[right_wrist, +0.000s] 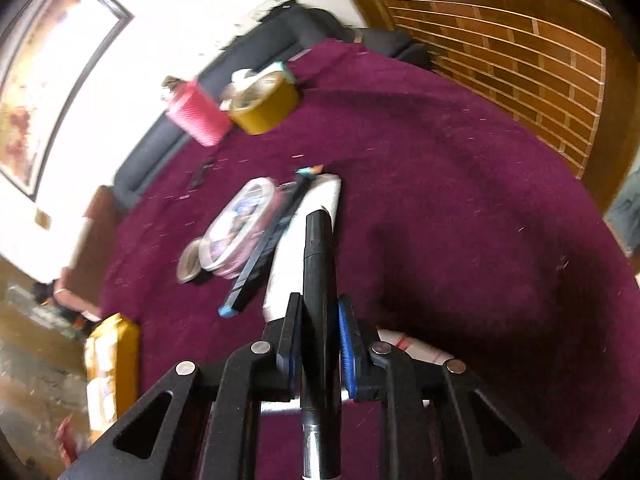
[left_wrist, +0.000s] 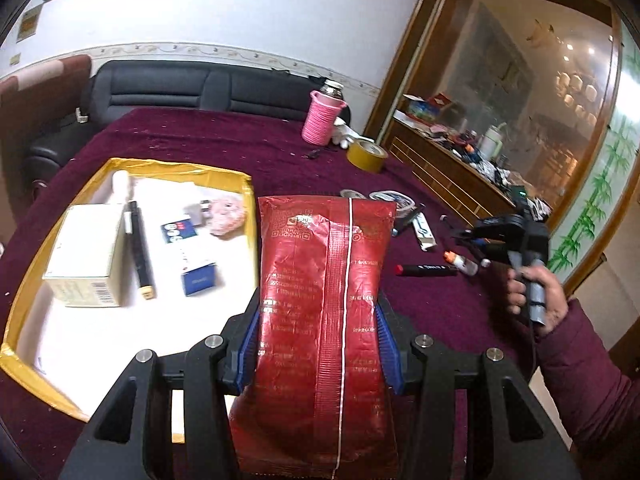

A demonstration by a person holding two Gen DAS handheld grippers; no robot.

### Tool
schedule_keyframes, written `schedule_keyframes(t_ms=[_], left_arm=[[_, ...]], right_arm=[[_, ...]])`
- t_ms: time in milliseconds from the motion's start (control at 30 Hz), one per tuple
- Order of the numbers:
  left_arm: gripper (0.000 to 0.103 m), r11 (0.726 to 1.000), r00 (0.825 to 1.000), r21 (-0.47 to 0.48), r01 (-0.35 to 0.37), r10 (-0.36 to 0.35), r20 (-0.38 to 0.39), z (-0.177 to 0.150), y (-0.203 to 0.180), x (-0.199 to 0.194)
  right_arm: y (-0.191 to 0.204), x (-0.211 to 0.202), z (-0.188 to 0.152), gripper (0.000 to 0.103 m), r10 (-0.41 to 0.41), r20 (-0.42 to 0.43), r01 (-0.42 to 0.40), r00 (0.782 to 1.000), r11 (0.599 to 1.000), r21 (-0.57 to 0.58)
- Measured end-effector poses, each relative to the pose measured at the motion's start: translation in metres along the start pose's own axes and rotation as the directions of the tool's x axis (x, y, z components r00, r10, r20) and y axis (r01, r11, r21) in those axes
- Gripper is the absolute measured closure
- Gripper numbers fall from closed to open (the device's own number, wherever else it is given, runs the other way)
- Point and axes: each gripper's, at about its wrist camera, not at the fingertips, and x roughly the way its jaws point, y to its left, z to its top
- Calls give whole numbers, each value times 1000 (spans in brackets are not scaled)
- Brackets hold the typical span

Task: Organize objects
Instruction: 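Carry the red bag into the tray with left tool while right carries a marker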

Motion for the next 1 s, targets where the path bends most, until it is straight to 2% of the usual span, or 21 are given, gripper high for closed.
schedule_keyframes(t_ms=[167, 300, 400, 533, 767, 867, 1000], left_arm=[[54, 995, 996, -46, -84, 85, 16, -1, 23, -17], [54, 979, 983, -94, -183, 185, 9, -2, 48, -30], [54, 963, 969, -109, -245, 245, -11, -2, 64, -31], [54, 950, 963, -156, -268, 262, -61, -6, 83, -22], [54, 939, 954, -179, -294, 276, -117, 9, 99, 5], [54, 935, 948, -191, -300, 271, -166, 14, 105, 26], [54, 934, 939, -190, -302, 257, -229, 20, 109, 52]], right_arm=[[41, -11, -19, 85, 130, -42, -132, 991, 990, -55], [93, -10, -40, 85, 219, -106, -232, 970, 964, -127], [141, 1, -64, 85, 285, -183, -316, 941, 933, -172], [192, 23, -93, 85, 328, -281, -390, 902, 899, -201], [272, 73, -131, 84, 305, -395, -425, 866, 865, -265], [295, 98, -140, 84, 269, -429, -409, 862, 869, -278], [316, 129, -149, 84, 183, -437, -344, 881, 880, -327]])
